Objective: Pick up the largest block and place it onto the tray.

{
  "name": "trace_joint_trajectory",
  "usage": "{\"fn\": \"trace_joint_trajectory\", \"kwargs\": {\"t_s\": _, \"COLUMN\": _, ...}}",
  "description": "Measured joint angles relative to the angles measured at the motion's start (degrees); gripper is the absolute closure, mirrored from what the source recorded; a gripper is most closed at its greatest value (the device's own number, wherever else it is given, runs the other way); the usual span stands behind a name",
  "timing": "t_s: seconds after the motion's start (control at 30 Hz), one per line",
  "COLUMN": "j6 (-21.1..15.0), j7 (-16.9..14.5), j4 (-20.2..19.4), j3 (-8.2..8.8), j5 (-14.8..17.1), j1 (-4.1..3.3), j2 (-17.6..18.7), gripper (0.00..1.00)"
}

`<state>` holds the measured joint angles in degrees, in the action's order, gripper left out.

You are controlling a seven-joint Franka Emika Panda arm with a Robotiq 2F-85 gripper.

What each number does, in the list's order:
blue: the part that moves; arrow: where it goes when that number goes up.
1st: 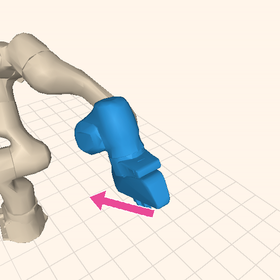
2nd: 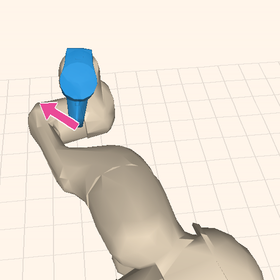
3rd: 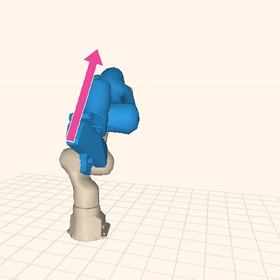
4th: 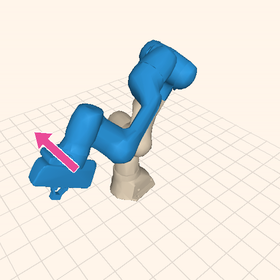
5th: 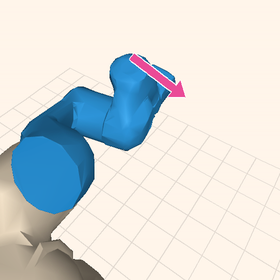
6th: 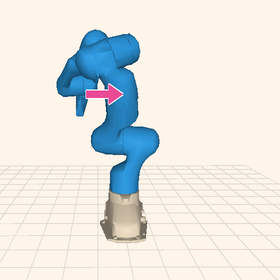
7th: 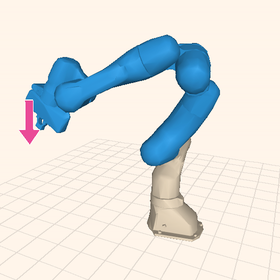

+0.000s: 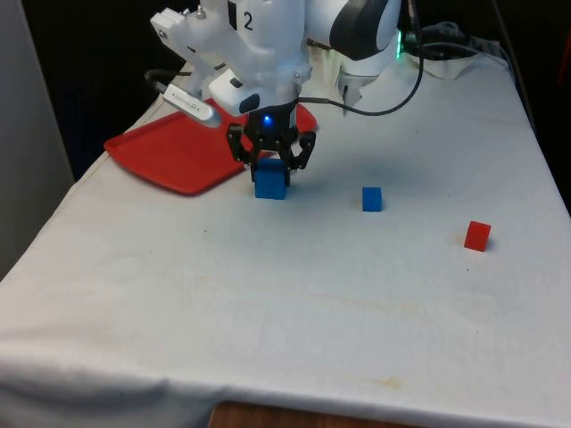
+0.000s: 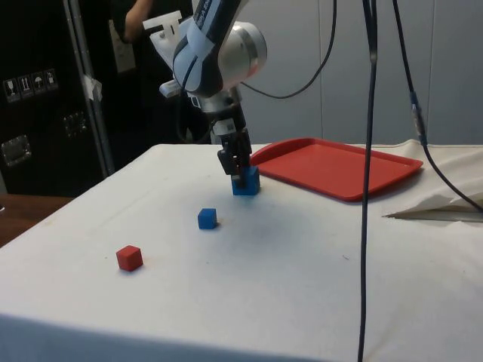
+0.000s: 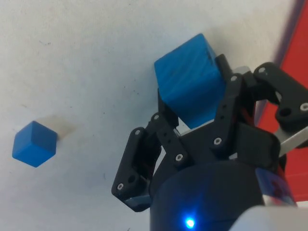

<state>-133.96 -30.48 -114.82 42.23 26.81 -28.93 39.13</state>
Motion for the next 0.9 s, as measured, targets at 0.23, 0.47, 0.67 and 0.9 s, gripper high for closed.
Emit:
{"fn": "trace_joint_trajectory", "kwargs": {"t_s": 0.23, "j6": 0.1, "j7": 0.0, "j4": -0.1, "j3": 0.40, "j5": 0.0, "j1": -0.23, "j2": -0.3, "gripper": 1.00}}
{"fn": "trace_joint_trajectory", "kwargs": {"t_s": 0.47, "j6": 0.2, "j7": 0.0, "j4": -1.4, "j3": 1.15, "j5": -0.3, "j1": -0.97, "j2": -2.3, "gripper": 1.00}}
{"fn": "trace_joint_trajectory", "kwargs": {"t_s": 0.67, "j6": 0.3, "j7": 0.1, "j4": -2.1, "j3": 1.78, "j5": -0.9, "j1": -1.60, "j2": -4.2, "gripper": 1.00}}
{"fn": "trace_joint_trajectory", "kwargs": {"t_s": 0.9, "j6": 1.7, "j7": 1.0, "j4": -2.6, "j3": 2.69, "j5": -2.8, "j1": -2.41, "j2": -7.0, "gripper": 1.00}}
